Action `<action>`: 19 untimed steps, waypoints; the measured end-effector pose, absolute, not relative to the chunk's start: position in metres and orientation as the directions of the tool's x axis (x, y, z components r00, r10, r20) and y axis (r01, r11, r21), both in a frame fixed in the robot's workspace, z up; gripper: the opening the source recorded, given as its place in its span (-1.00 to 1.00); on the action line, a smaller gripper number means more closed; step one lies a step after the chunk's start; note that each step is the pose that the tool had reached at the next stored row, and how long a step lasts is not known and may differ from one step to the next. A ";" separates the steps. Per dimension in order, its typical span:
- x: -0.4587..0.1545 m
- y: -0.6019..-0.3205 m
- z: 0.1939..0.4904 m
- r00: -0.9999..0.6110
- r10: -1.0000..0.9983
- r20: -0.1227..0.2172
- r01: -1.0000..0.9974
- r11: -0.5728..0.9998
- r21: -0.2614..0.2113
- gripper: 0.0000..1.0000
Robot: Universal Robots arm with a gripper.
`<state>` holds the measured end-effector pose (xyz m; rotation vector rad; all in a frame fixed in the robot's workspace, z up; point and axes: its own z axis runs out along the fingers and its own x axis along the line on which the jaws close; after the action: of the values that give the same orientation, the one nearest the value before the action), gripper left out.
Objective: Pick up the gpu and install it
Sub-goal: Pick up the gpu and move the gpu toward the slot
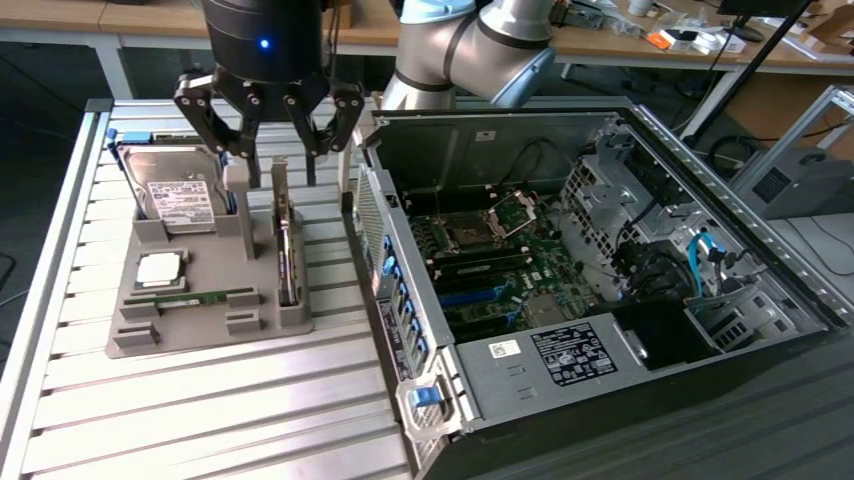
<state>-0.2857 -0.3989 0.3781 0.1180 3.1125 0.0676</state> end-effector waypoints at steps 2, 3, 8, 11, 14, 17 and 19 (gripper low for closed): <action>-0.286 -0.399 0.377 -0.997 0.076 -0.024 0.075 0.996 0.044 0.08; -0.286 -0.399 0.376 -0.997 0.076 -0.024 0.075 0.996 0.044 0.08; -0.286 -0.399 0.375 -0.997 0.076 -0.024 0.075 0.996 0.044 0.08; -0.286 -0.399 0.374 -0.997 0.076 -0.024 0.075 0.996 0.044 0.08; -0.286 -0.399 0.373 -0.997 0.076 -0.024 0.075 0.996 0.044 0.08; -0.286 -0.399 0.371 -0.997 0.076 -0.024 0.075 0.996 0.044 0.08; -0.286 -0.399 0.371 -0.997 0.076 -0.024 0.075 0.996 0.044 0.08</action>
<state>-0.2857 -0.3989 0.3708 0.1180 3.1125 0.0676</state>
